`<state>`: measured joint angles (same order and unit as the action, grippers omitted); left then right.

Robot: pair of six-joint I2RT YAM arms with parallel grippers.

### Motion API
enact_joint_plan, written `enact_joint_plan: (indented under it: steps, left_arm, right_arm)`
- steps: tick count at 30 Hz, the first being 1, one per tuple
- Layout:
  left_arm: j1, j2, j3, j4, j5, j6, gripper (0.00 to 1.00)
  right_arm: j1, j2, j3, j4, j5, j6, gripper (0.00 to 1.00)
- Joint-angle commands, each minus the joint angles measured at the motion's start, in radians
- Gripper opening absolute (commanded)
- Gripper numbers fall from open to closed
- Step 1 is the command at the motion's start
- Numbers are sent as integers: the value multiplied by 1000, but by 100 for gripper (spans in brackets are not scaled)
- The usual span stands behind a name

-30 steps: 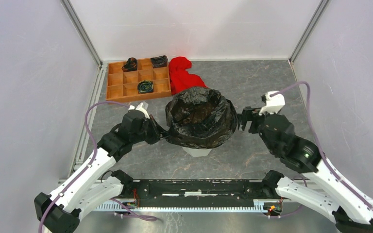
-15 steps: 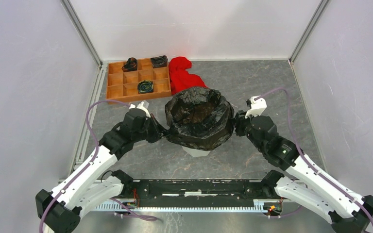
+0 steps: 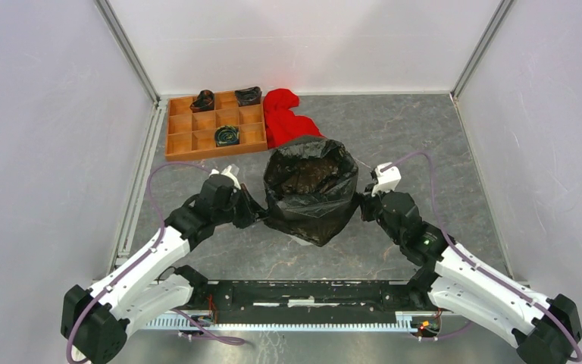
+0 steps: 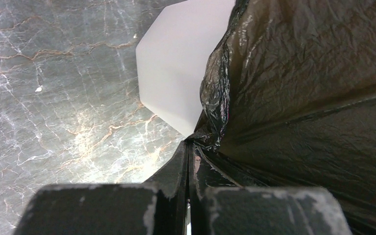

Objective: Put the trash bags into the trash bin

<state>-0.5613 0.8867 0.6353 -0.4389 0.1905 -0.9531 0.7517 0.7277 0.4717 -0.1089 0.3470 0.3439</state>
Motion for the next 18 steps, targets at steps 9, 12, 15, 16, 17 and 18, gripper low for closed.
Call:
enact_joint_plan:
  steps: [9,12,15,16,17,18]
  left_arm:
    - [1,17,-71,63,2,12,4]
    - [1,15,-80,63,-1,19,5]
    - [1,5,-101,67,-11,27,5]
    - [1,3,-107,70,-13,29,5]
    - [1,3,-112,71,-14,33,5]
    - [1,4,-114,69,-15,38,5]
  right_arm:
    - [-3,63,18,-56,149,-71,13]
    - [-3,74,97,-270,269,-32,21]
    - [-3,46,117,-355,300,-42,25]
    - [-4,33,112,-345,277,-60,32]
    - [-4,25,117,-340,251,-80,41]
    - [-3,24,136,-357,240,-90,50]
